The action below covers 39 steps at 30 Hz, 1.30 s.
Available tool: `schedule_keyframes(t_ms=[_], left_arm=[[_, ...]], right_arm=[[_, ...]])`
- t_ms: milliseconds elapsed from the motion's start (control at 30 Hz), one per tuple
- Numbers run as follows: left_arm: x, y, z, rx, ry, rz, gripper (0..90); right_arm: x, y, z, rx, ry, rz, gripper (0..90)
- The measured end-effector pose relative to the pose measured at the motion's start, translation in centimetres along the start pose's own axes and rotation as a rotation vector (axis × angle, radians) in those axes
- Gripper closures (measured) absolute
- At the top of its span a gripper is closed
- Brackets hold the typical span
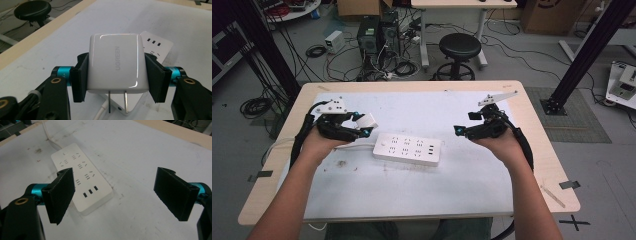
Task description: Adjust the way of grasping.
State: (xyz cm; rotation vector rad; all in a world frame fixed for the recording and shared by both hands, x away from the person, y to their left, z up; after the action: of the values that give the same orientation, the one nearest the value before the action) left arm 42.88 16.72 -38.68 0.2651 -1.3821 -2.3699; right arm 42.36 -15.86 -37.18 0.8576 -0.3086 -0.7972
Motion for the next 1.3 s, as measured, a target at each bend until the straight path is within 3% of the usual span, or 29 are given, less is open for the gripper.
schedule_keyframes(t_ms=[200, 233, 367, 733, 1033, 1300], left_arm=[[0.9, 0.1, -1.7, 0.007, -0.033, -0.041, 42.4], [1.0, 0.0, -1.9, 0.001, -0.031, -0.047, 42.4], [1.5, 0.0, -2.8, 0.017, -0.049, -0.053, 42.4], [3.2, 0.4, -4.8, 0.051, -0.098, -0.100, 42.4], [4.1, 0.1, -5.7, 0.053, -0.102, -0.149, 42.4], [4.7, -0.3, -6.2, 0.053, -0.093, -0.197, 42.4]], right_arm=[[-1.0, 0.5, -1.2, -0.031, 0.031, 0.006, 17.4], [-1.6, 0.6, -1.7, -0.043, 0.060, -0.008, 17.4], [-2.1, 0.8, -2.6, -0.050, 0.105, -0.040, 17.4], [-4.0, 1.4, -4.7, -0.074, 0.162, -0.061, 17.4], [-5.9, 1.5, -6.5, -0.114, 0.206, -0.060, 17.4], [-6.3, 1.4, -6.8, -0.114, 0.216, -0.056, 17.4]])
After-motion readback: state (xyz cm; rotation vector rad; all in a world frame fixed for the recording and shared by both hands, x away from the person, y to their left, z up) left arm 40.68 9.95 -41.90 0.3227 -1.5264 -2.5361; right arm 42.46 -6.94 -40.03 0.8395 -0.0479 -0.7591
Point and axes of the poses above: each handheld gripper's, and its own axes: z roughly backward along the jaws, y roughly out of its top, x roughly to its right, the point moved 9 cm from there along -z, roughly forward along the jaws, and after that the axes turned 7 degrees about -y, right-handed, at the moved point
